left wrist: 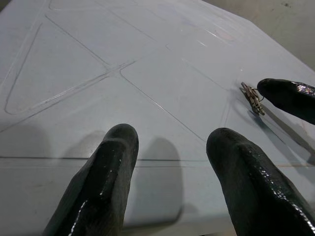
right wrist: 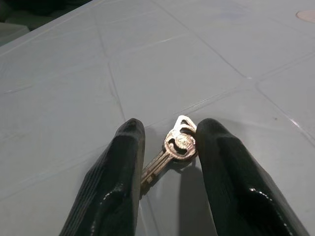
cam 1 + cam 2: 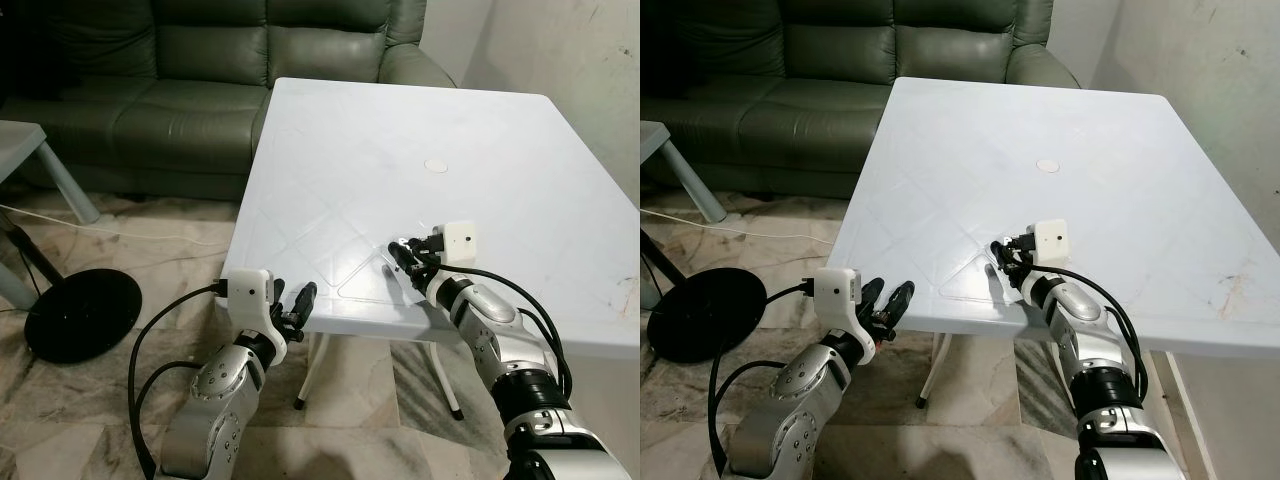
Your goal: Hang keys on a hook
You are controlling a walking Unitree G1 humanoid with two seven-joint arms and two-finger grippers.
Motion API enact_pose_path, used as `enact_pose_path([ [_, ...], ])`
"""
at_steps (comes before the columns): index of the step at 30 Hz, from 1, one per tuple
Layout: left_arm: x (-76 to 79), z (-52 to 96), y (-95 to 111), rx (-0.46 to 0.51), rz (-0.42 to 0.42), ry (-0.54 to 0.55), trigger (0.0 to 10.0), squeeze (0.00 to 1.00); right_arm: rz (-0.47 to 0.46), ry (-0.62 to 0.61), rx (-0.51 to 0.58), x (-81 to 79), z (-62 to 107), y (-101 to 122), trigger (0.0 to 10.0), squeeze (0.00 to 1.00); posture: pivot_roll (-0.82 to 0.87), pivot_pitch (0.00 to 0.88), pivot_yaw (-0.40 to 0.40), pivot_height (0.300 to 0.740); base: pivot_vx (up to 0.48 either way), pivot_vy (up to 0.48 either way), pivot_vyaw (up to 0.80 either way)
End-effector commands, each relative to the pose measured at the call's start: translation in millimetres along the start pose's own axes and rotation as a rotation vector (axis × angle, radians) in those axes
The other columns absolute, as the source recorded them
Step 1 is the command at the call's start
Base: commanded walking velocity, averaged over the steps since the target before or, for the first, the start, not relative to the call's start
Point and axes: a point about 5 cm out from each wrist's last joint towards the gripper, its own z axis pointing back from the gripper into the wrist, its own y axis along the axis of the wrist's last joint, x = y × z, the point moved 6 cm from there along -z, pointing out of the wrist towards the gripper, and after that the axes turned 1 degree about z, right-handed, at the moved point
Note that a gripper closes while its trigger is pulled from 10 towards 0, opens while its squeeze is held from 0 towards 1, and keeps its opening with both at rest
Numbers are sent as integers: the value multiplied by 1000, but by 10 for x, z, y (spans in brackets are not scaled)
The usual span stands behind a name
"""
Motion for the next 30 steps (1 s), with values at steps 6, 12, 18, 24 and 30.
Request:
enact_pose_path([
  [6,78,-16,-8,0,36,-6,10000,0,6,-45,-5,75,-7,15,10000,0,79,164,-62,740,0,0,0],
  [12,82,-12,-10,-1,39,-7,10000,0,7,-98,-50,122,-25,-46,10000,0,80,165,-60,740,0,0,0],
  [18,89,-19,-4,0,39,-9,10000,0,21,-98,-92,86,-45,-103,10000,0,79,166,-60,740,0,0,0],
  [24,89,-30,6,2,39,-9,10000,0,31,-78,-92,46,-51,-114,10000,0,78,166,-61,740,0,0,0],
  [30,84,-37,12,4,44,-8,10000,0,33,-63,-84,36,-44,-89,5882,0,78,165,-61,740,0,0,0],
])
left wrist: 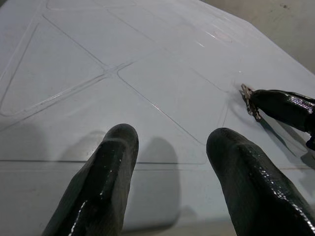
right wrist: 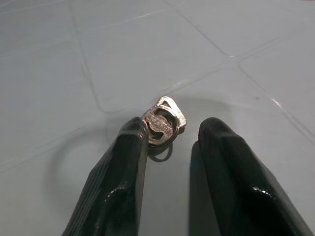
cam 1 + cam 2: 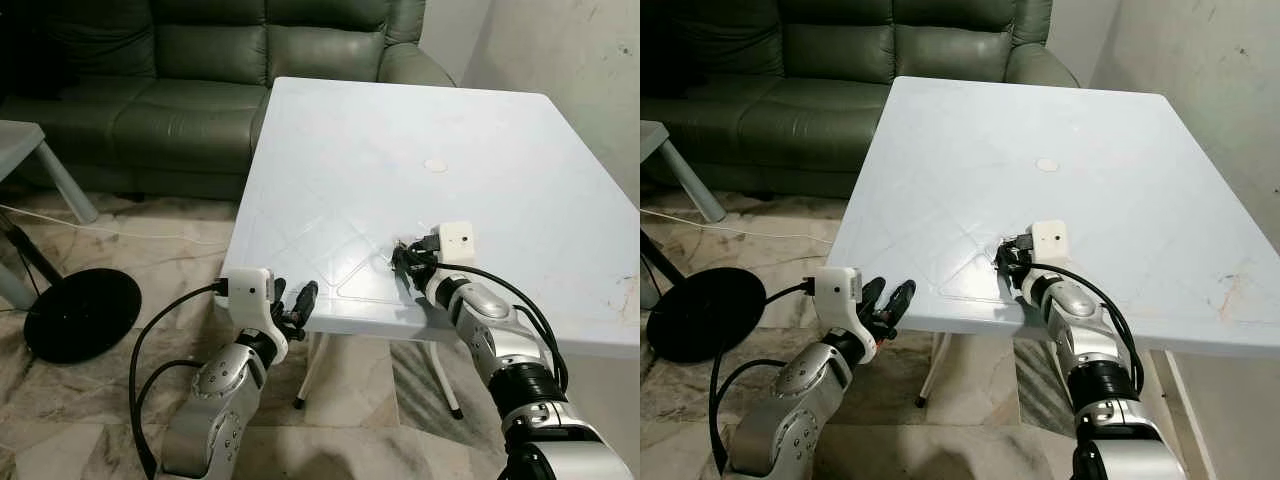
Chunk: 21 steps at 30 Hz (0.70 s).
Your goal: Hang keys on a hook
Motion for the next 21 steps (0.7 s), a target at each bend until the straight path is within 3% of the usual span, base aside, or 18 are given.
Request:
enact_pose_path([
  [1,70,-22,-7,2,36,-4,10000,0,4,18,-8,-31,-2,-7,5882,0,78,165,-61,740,0,0,0],
  [3,68,-22,-3,3,39,-4,10000,0,9,24,1,-36,4,2,353,0,78,165,-61,740,0,0,0],
  [4,67,-22,-1,4,41,-2,10000,0,10,24,4,-33,7,7,0,0,78,165,-61,740,0,0,0],
  [16,61,-27,27,12,44,1,10000,0,48,47,25,-75,26,23,0,0,79,166,-63,740,0,0,0],
  [21,61,-31,27,13,47,2,10000,0,107,31,51,-55,33,63,0,0,78,166,-64,740,0,0,0],
])
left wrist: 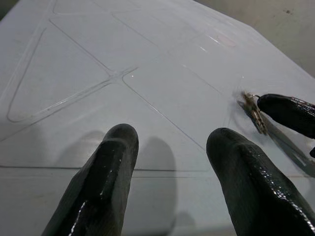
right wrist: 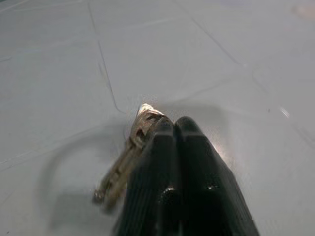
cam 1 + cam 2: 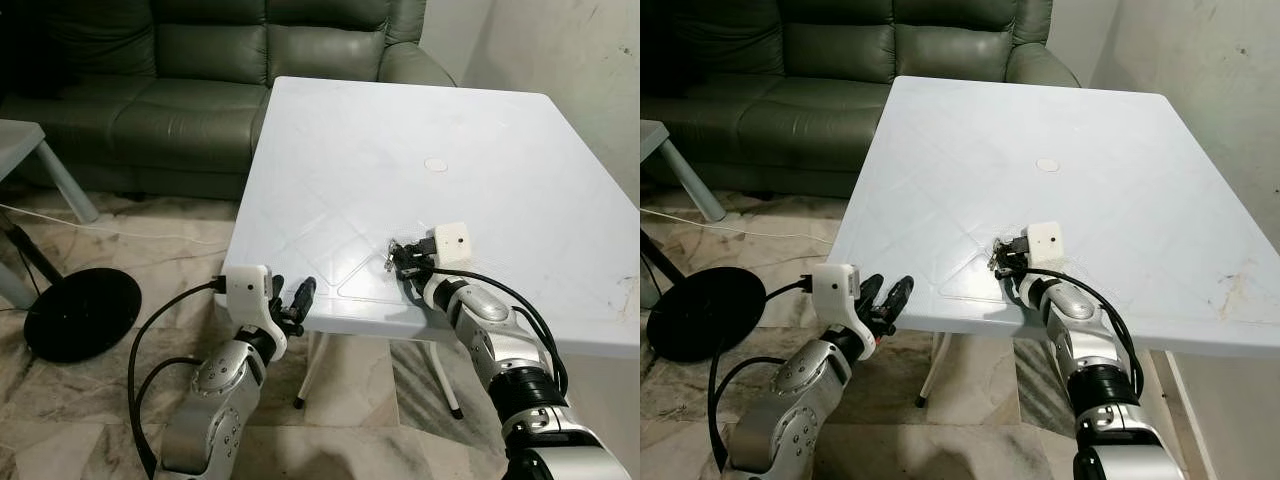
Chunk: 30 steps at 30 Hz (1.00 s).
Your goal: Hang keys on a hook
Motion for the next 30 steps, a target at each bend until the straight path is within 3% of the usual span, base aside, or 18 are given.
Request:
enact_pose_path([
  [1,77,-16,-13,2,39,-10,10000,0,32,-6,17,16,15,29,0,0,78,166,-64,740,0,0,0],
  [15,71,-12,-23,-2,46,-6,10000,0,16,-53,61,103,31,106,0,0,78,164,-65,740,0,0,0],
  [20,76,-11,-29,-4,48,-7,10000,0,-32,-121,138,207,28,278,0,0,80,161,-64,740,0,0,0],
  [21,76,-12,-30,-4,47,-7,10000,0,-7,-147,146,239,32,302,0,0,80,161,-64,740,0,0,0],
  [22,76,-13,-29,-3,47,-7,10000,0,106,-183,135,268,36,310,0,0,80,161,-64,740,0,0,0],
  [24,76,-16,-25,-3,48,-7,10000,0,396,-169,188,164,59,414,0,0,78,160,-63,740,0,0,0],
  [26,80,-17,-23,-2,48,-8,10000,0,607,-131,232,34,72,486,0,0,77,159,-62,740,0,0,0],
  [28,85,-19,-21,-2,49,-10,10000,0,660,-90,273,-57,89,538,0,0,76,160,-61,740,0,0,0],
  [30,91,-21,-19,-1,50,-11,10000,0,637,-47,265,-102,84,511,0,0,75,160,-63,740,0,0,0],
])
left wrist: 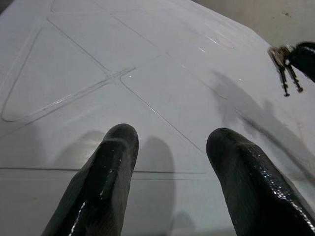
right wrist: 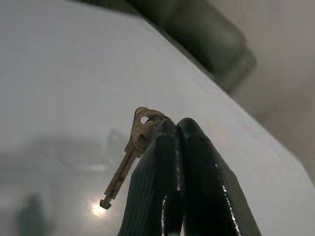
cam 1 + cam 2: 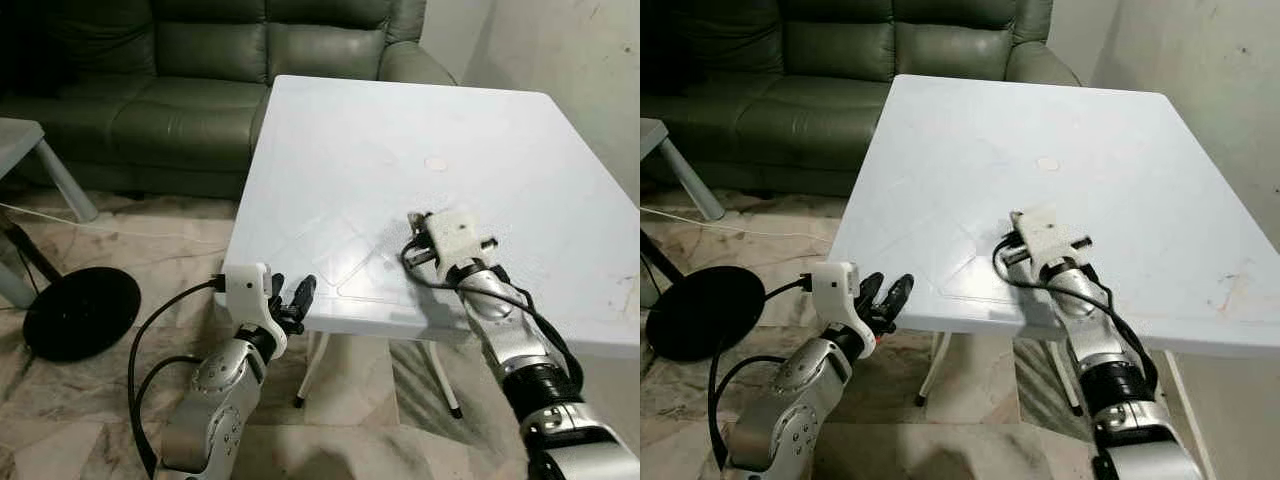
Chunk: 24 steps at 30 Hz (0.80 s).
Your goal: Hang keys on a hook
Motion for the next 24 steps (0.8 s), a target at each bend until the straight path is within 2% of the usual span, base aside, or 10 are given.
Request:
enact_pose_path([
  [1,88,-15,-32,-6,39,-10,10000,0,11,58,30,-78,16,46,1765,0,75,160,-63,740,0,0,0],
  [2,88,-14,-33,-5,40,-10,10000,0,13,75,32,-108,25,39,2824,0,75,162,-64,740,0,0,0],
  [3,87,-13,-34,-6,39,-9,10000,0,5,70,21,-113,29,6,8784,0,75,163,-65,740,0,0,0],
  [4,86,-13,-34,-6,39,-9,10000,0,-9,66,8,-118,32,-26,10000,0,75,163,-65,740,0,0,0],
  [10,75,-4,-36,-5,42,-1,10000,0,-203,198,-55,-386,93,-160,10000,0,77,167,-67,740,0,0,0],
  [12,75,-5,-38,-6,41,-1,10000,0,-180,262,-66,-485,130,-190,10000,0,76,169,-66,740,0,0,0],
  [17,74,-5,-31,-6,40,-3,10000,0,-184,301,-83,-519,168,-238,10000,0,74,171,-64,740,0,0,0],
  [21,75,-3,-37,-8,41,-4,10000,0,-214,281,-81,-478,172,-247,10000,0,73,172,-62,740,0,0,0],
  [23,76,-5,-40,-9,42,-4,10000,0,-243,261,-68,-441,165,-228,10000,1000,71,173,-63,740,0,0,0],
  [24,76,-6,-41,-9,43,-4,10000,0,-244,252,-66,-427,163,-225,10000,1000,71,173,-63,740,0,0,0],
])
